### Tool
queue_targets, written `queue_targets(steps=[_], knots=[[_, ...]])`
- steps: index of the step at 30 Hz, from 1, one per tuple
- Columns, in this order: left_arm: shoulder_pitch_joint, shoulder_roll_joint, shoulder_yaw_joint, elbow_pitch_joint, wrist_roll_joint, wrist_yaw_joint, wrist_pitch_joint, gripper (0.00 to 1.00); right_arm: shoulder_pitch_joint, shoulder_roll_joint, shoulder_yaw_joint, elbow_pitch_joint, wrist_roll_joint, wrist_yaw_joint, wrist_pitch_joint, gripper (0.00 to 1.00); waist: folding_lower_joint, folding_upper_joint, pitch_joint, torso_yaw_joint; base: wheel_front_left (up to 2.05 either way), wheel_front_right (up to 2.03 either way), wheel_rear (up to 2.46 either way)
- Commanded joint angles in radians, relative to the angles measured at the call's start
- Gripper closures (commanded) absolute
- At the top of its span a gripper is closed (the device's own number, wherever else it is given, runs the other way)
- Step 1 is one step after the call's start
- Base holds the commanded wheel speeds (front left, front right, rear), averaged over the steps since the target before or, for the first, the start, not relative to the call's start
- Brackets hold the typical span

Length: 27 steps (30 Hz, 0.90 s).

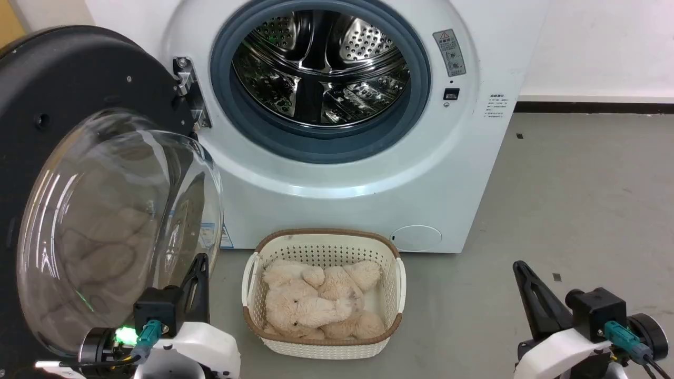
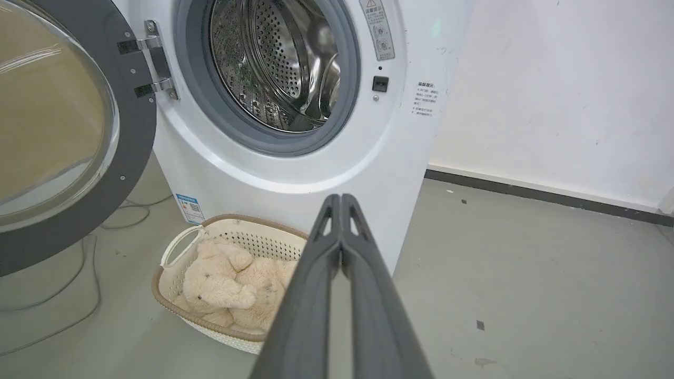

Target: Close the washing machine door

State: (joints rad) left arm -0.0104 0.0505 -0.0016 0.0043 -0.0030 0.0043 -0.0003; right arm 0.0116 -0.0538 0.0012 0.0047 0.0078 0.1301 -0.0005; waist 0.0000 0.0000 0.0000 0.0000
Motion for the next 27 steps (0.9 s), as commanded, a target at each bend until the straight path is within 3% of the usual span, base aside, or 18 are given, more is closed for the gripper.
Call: queue_targets(steps=[1, 12, 13, 27], knots=[[0.010, 0.000, 0.002, -0.004, 0.003, -0.004, 0.000, 1.00, -0.012, 0.004, -0.001, -0.005, -0.008, 0.001, 0.000, 1.00, 0.0000, 0.0000, 0.000, 0.000, 0.00, 0.00, 0.00], [0.010, 0.000, 0.002, -0.004, 0.003, -0.004, 0.000, 1.00, -0.012, 0.004, -0.001, -0.005, -0.008, 0.001, 0.000, 1.00, 0.0000, 0.0000, 0.000, 0.000, 0.00, 0.00, 0.00], [0.000, 0.000, 0.000, 0.000, 0.000, 0.000, 0.000, 0.00, 0.000, 0.000, 0.000, 0.000, 0.000, 0.000, 0.000, 0.00, 0.0000, 0.0000, 0.000, 0.000, 0.00, 0.00, 0.00], [0.004, 0.000, -0.011, 0.002, -0.010, 0.003, -0.020, 0.00, 0.006, 0.000, -0.004, -0.002, 0.018, 0.000, -0.020, 0.00, 0.0000, 0.0000, 0.002, -0.001, 0.00, 0.00, 0.00]])
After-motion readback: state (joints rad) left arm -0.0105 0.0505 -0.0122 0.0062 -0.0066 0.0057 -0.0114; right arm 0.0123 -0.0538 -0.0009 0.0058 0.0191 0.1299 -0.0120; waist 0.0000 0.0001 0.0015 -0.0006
